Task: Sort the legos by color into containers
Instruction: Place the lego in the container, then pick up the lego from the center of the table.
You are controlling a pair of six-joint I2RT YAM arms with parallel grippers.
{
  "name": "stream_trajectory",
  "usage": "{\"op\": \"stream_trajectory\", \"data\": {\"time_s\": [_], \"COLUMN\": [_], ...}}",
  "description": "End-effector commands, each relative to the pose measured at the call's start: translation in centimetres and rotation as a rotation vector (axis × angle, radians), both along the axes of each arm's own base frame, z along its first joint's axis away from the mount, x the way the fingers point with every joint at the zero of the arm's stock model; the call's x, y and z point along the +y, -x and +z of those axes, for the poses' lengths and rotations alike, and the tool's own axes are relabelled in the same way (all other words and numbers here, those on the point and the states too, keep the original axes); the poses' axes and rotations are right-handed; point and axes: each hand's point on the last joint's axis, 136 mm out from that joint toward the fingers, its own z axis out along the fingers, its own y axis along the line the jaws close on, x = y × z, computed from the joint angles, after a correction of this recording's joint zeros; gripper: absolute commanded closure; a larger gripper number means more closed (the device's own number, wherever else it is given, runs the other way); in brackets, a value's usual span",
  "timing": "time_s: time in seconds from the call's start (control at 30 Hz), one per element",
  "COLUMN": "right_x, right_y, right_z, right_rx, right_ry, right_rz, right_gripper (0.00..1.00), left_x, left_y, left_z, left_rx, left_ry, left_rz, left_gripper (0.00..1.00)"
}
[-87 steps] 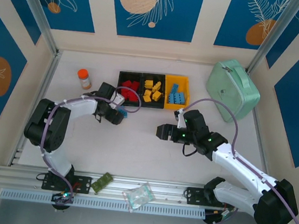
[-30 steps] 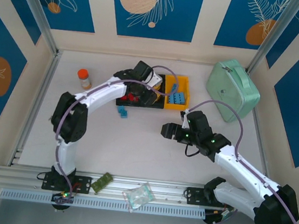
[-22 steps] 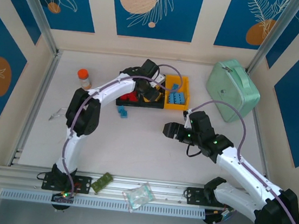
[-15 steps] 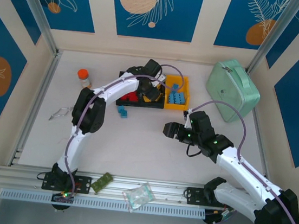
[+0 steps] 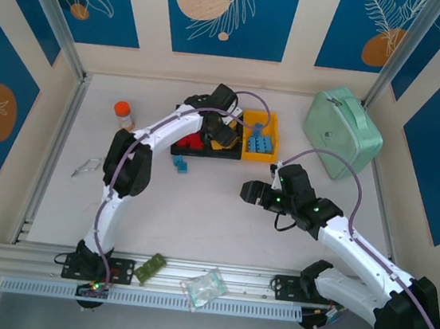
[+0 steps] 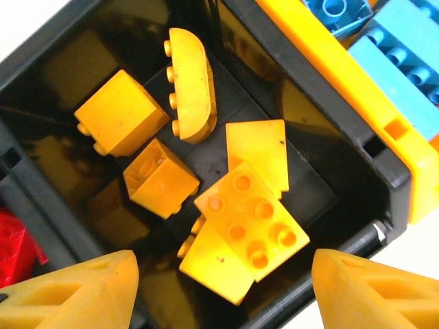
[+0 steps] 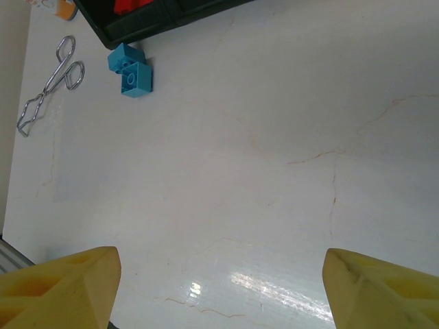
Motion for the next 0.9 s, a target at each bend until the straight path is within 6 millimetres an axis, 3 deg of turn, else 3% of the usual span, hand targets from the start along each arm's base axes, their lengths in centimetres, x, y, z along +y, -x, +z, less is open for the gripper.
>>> {"op": "stream_trajectory", "data": {"time_s": [0.0, 0.17, 0.4, 0.87], "right_x": [0.3, 0.9, 4.0, 12.6], "right_y": [0.0, -0.4, -1.3, -4.9], "right_z": [0.1, 0.8, 0.7, -1.4], "right_rx": [0.011, 0.0, -0.012, -0.056], "right_ry": [-0.007, 0.007, 0.051, 0.161], "right_rz": [0.007, 0.028, 0.11, 0.268], "right_gripper": [0.22, 0.22, 0.22, 0.21], "left_x": [0.2, 1.9, 7.0, 18.4], "left_y": [1.3, 4.3, 8.7, 18.9], "left_z": [5.7, 7.8, 7.5, 2.3], "left_rx": [-0.089, -0.166, -0.213, -0.068], "left_ry": [0.095, 0.174, 0.225, 0.238], "left_rz": [0.009, 0.023, 0.194, 0.605], "left_gripper": [0.33, 0.32, 0.25, 0.2]}}
